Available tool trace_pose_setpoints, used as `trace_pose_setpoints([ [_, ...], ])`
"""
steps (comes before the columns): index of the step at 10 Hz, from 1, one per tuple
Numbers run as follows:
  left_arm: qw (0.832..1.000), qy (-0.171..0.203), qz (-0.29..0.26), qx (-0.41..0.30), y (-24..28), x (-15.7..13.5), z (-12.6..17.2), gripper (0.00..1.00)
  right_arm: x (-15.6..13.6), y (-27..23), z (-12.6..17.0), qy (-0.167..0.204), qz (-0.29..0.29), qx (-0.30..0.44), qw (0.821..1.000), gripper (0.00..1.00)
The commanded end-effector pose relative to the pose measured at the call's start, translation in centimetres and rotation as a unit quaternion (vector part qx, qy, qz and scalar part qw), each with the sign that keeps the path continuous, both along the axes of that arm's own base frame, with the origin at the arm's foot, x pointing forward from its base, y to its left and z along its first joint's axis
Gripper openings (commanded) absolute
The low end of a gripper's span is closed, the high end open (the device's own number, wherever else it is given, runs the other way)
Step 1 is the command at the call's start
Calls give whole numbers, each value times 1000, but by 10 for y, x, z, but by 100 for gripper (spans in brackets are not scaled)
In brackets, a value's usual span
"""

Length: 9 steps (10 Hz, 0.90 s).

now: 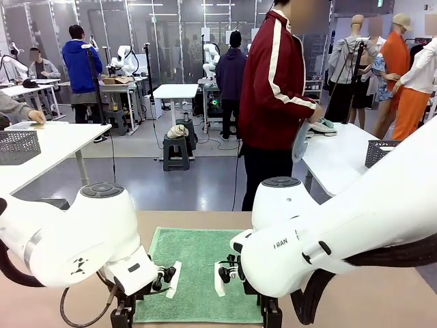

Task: Fold the towels and place them in the basket.
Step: When a person lays out a Towel with hook on the table, fold it in half twice.

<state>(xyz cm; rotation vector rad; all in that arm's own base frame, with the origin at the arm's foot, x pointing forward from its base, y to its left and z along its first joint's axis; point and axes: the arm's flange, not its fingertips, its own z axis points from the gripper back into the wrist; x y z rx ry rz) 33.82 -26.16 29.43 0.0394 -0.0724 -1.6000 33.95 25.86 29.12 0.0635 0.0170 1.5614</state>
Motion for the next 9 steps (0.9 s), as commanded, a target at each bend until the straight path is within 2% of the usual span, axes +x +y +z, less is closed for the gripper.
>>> trace_pose_setpoints([
  [1, 1000, -18, 5, -4, -2, 2, -7, 100, 6, 1, -6, -9, 9, 2, 1000, 100],
  [2, 1000, -21, -3, -3, -2, 2, -8, 89, 7, 1, -6, -13, 7, 1, 1000, 100],
  [3, 1000, -22, -8, 1, -1, 2, -8, 80, 6, 2, -6, -22, 9, -3, 1000, 93],
  [4, 1000, -24, -10, 6, -1, 2, -7, 69, 5, 2, -5, -19, 6, -2, 1000, 80],
  [5, 1000, -27, -14, 3, 0, 1, -6, 60, 5, 3, -4, -19, 7, 0, 1000, 73],
  [6, 999, -27, -18, -2, 1, 1, -6, 49, 3, 4, -3, -21, 7, 0, 1000, 60],
  [7, 999, -25, -19, -4, 2, 0, -5, 40, 2, 5, -2, -23, 6, -2, 1000, 53],
  [8, 1000, -22, -21, -6, 2, 1, -2, 29, 2, 5, 0, -23, 5, -2, 1000, 40],
  [9, 1000, -16, -24, -5, 2, 1, 2, 20, 2, 6, 1, -24, 4, -2, 1000, 33],
])
